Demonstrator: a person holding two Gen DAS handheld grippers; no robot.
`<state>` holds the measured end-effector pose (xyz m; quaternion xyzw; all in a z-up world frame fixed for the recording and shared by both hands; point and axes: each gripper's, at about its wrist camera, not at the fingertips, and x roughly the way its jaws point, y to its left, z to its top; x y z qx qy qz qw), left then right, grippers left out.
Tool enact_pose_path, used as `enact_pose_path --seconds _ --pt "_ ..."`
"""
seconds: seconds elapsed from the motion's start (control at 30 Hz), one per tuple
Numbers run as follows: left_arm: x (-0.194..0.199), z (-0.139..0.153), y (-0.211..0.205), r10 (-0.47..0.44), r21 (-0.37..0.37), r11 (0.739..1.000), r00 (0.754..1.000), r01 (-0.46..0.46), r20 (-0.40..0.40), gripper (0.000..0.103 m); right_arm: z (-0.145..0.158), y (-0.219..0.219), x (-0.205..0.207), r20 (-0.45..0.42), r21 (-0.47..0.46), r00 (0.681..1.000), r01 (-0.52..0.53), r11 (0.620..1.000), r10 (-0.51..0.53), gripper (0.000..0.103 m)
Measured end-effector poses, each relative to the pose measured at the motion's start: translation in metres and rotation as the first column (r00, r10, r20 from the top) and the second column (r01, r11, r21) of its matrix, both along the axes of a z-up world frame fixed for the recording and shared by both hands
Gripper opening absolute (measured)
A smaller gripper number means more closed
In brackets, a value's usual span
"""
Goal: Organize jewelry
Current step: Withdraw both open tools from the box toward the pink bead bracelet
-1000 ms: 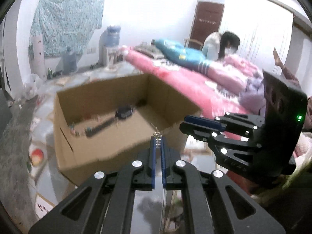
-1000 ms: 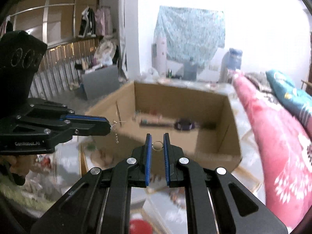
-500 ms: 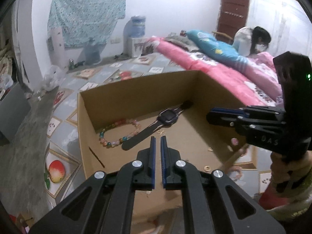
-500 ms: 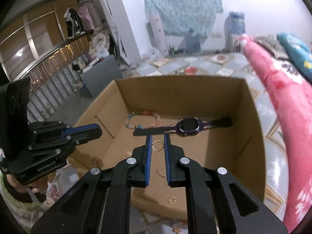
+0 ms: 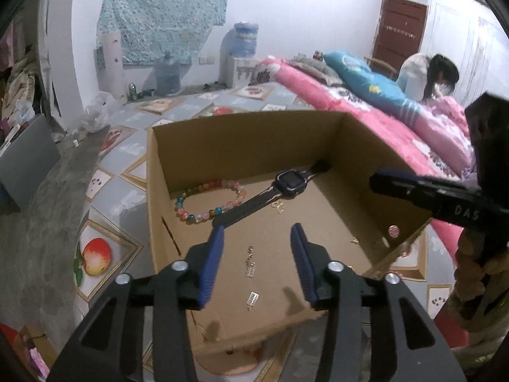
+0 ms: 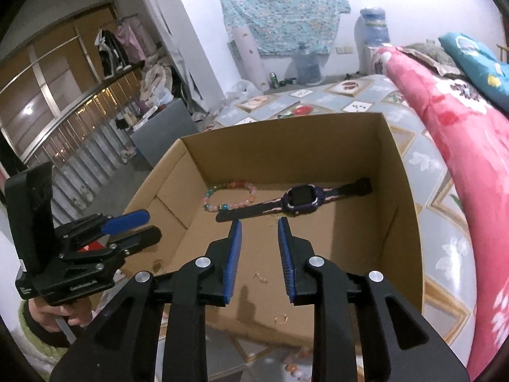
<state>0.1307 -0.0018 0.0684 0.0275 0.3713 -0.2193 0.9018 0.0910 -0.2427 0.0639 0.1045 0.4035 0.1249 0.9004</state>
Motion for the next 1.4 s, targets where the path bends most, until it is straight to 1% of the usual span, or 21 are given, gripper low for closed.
enact_pose_path --seconds 0.13,0.2,0.27,0.37,0.47,0.53,0.57,0.6,0.67,0.7,0.77,0.83,0.9,0.97,1.07,1.17,1.23,1.33,1.4 --pt "-0.019 0.012 0.006 -0.006 -0.031 0.999 0.999 0.007 0.045 0.058 0.014 -0.002 -0.023 0.071 0.019 0.998 -0.004 1.0 0.003 0.026" --pt "-0.031 0.02 0.007 -0.018 -0.037 0.999 0.997 0.021 0.081 0.067 0.023 -0.005 -0.035 0.112 0.017 0.994 0.0 1.0 -0.002 0.028" --pt "-0.047 0.027 0.009 -0.039 -0.038 0.998 0.991 0.045 0.128 0.074 0.031 -0.01 -0.047 0.147 0.01 0.989 0.006 1.0 -0.007 0.03" --pt "-0.072 0.033 0.009 -0.082 -0.031 0.996 0.979 0.089 0.185 0.082 0.041 -0.022 -0.067 0.185 -0.004 0.982 0.034 0.999 -0.032 0.034" --pt "-0.089 0.034 0.007 -0.119 -0.027 0.992 0.974 0.127 0.194 0.089 0.05 -0.043 -0.089 0.205 -0.015 0.974 0.097 0.995 -0.092 0.037" --pt "-0.099 0.029 0.005 -0.145 -0.028 0.988 0.974 0.152 0.175 0.094 0.053 -0.059 -0.102 0.209 -0.021 0.967 0.152 0.988 -0.145 0.039" --pt "-0.103 0.025 0.002 -0.156 -0.023 0.987 0.976 0.161 0.154 0.097 0.052 -0.064 -0.106 0.206 -0.022 0.965 0.17 0.985 -0.162 0.039" --pt "-0.104 0.021 -0.001 -0.161 -0.015 0.986 0.977 0.165 0.139 0.097 0.05 -0.074 -0.111 0.197 -0.017 0.961 0.2 0.98 -0.192 0.039" --pt "-0.108 0.007 -0.01 -0.17 0.017 0.985 0.982 0.169 0.084 0.097 0.042 -0.09 -0.118 0.158 0.013 0.958 0.24 0.971 -0.239 0.039" --pt "-0.109 -0.003 -0.015 -0.172 0.036 0.985 0.984 0.17 0.051 0.097 0.033 -0.099 -0.118 0.109 0.027 0.958 0.266 0.964 -0.267 0.039" --pt "-0.107 -0.02 -0.025 -0.158 0.078 0.984 0.987 0.158 -0.007 0.097 0.014 -0.108 -0.114 0.014 0.021 0.954 0.298 0.954 -0.298 0.039" --pt "-0.103 -0.042 -0.033 -0.129 0.125 0.983 0.989 0.138 -0.072 0.097 -0.011 -0.11 -0.105 -0.101 0.016 0.946 0.312 0.95 -0.309 0.04" --pt "-0.098 -0.062 -0.039 -0.093 0.163 0.98 0.987 0.114 -0.134 0.097 -0.029 -0.107 -0.099 -0.164 0.038 0.942 0.302 0.953 -0.292 0.039" --pt "-0.094 -0.074 -0.039 -0.069 0.177 0.979 0.984 0.099 -0.167 0.097 -0.043 -0.098 -0.093 -0.196 0.041 0.946 0.272 0.961 -0.259 0.038" --pt "-0.087 -0.087 -0.038 -0.023 0.206 0.977 0.981 0.063 -0.195 0.097 -0.057 -0.077 -0.082 -0.206 0.013 0.958 0.209 0.978 -0.202 0.037" --pt "-0.082 -0.096 -0.034 0.037 0.233 0.972 0.976 0.014 -0.216 0.097 -0.067 -0.059 -0.072 -0.208 -0.055 0.964 0.16 0.986 -0.168 0.035" --pt "-0.079 -0.101 -0.03 0.074 0.241 0.97 0.969 -0.016 -0.234 0.097 -0.072 -0.05 -0.068 -0.218 -0.094 0.964 0.136 0.986 -0.154 0.03" --pt "-0.075 -0.107 -0.025 0.134 0.254 0.965 0.956 -0.066 -0.263 0.097 -0.081 -0.043 -0.067 -0.24 -0.108 0.961 0.113 0.988 -0.136 0.025" --pt "-0.073 -0.109 -0.023 0.147 0.248 0.966 0.951 -0.079 -0.272 0.097 -0.084 -0.041 -0.067 -0.251 -0.102 0.959 0.106 0.989 -0.129 0.023"
